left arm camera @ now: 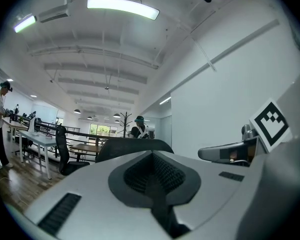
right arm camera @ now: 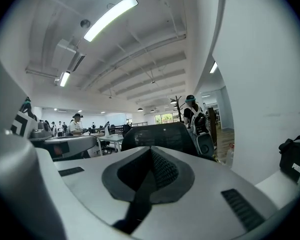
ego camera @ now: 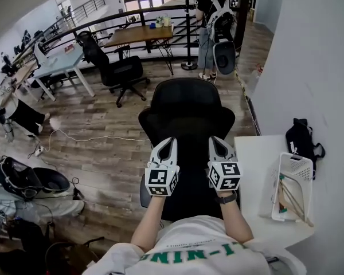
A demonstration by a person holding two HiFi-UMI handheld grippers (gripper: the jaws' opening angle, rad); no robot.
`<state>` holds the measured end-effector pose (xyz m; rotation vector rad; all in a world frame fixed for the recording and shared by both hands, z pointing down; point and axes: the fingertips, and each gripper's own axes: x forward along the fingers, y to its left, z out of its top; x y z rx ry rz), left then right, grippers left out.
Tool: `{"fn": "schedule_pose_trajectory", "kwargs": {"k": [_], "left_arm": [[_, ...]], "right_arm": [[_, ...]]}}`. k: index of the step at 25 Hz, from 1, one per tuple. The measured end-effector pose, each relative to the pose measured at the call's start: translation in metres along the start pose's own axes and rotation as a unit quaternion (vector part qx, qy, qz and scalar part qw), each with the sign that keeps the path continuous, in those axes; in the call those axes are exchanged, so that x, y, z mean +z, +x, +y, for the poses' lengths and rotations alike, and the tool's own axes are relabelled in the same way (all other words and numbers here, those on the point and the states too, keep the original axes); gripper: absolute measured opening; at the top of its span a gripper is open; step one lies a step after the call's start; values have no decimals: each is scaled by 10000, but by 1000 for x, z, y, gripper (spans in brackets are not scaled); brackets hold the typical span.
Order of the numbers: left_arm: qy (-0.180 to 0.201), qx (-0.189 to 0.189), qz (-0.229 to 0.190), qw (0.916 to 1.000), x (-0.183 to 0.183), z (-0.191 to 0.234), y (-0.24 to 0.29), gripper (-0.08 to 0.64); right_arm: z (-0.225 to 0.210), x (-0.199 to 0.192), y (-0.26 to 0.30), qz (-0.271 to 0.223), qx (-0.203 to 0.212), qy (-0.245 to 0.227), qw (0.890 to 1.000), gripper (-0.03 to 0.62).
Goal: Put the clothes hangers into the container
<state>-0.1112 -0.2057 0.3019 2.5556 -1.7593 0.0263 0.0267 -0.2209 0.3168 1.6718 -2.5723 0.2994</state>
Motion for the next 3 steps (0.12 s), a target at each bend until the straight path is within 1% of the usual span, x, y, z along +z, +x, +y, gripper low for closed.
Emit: {"fn": "schedule_pose_trajectory", "kwargs": {"k": [3], "left_arm": [[-51, 12, 66, 10000, -3, 5, -19, 15]], "right_arm": [[15, -11, -8, 149, -8, 44, 9999, 12]]}}
